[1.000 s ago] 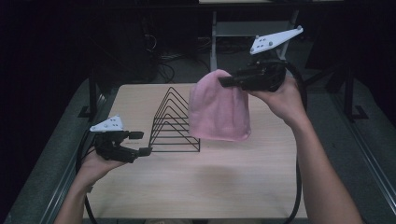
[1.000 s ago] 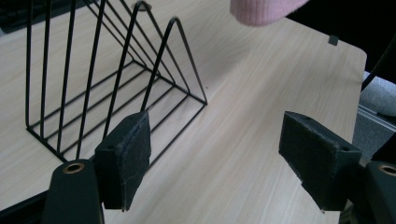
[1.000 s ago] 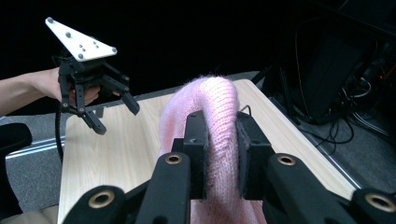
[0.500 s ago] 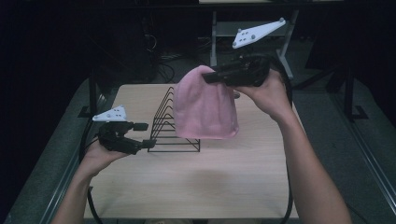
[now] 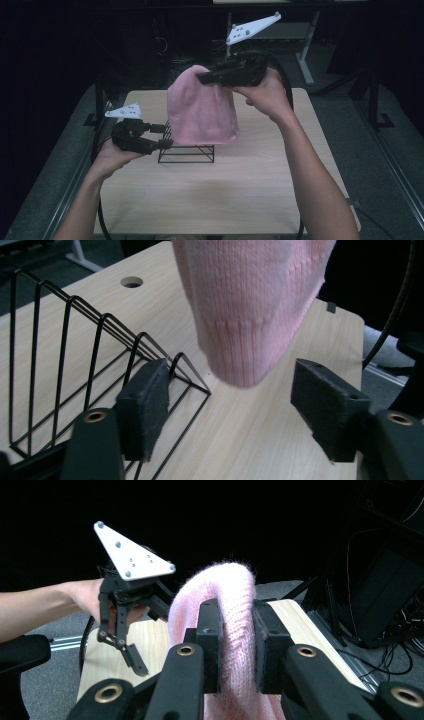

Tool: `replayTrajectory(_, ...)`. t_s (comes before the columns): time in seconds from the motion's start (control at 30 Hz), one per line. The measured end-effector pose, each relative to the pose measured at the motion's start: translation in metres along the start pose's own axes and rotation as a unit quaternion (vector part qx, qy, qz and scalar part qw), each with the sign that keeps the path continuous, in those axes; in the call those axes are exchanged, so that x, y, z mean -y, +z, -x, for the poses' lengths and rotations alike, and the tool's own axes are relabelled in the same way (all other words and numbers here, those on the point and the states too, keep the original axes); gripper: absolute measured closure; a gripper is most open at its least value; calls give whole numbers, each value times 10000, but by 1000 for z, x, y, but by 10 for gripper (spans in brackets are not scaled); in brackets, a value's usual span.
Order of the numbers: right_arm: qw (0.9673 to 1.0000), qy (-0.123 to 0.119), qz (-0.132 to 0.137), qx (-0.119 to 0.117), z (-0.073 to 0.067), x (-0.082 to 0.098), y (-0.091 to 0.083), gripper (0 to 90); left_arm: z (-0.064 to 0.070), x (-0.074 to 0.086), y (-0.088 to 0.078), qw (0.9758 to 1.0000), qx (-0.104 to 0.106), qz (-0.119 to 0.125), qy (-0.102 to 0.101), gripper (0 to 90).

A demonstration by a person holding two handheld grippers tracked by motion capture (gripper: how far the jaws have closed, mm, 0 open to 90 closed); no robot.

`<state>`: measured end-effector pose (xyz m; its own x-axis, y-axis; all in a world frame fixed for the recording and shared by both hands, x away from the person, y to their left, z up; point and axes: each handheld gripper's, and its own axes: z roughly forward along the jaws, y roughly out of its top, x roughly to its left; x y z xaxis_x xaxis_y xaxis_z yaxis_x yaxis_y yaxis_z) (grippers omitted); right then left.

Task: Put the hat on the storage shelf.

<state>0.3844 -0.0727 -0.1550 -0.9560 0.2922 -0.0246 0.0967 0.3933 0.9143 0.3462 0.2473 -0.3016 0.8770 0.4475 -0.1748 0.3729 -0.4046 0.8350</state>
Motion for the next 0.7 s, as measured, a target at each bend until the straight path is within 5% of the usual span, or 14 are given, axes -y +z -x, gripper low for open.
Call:
replayTrajectory(0.2, 9999, -86, 76, -24, -1, -10, 9, 764, -9, -1, 7, 9998, 190, -46, -107, 404)
replayTrajectory(0.47, 10000, -35, 76, -1, 4, -12, 18, 763, -18, 0, 2, 9994, 334, 51, -117, 695)
replayTrajectory(0.57, 10000, 19, 96, 18, 6, -11, 20, 763, -22, -1, -1, 9997, 188, 105, -134, 801)
replayTrajectory(0.7, 9999, 45, 85, 83, 10, -10, 23, 763, -27, -3, -2, 9999, -113, 52, -105, 814)
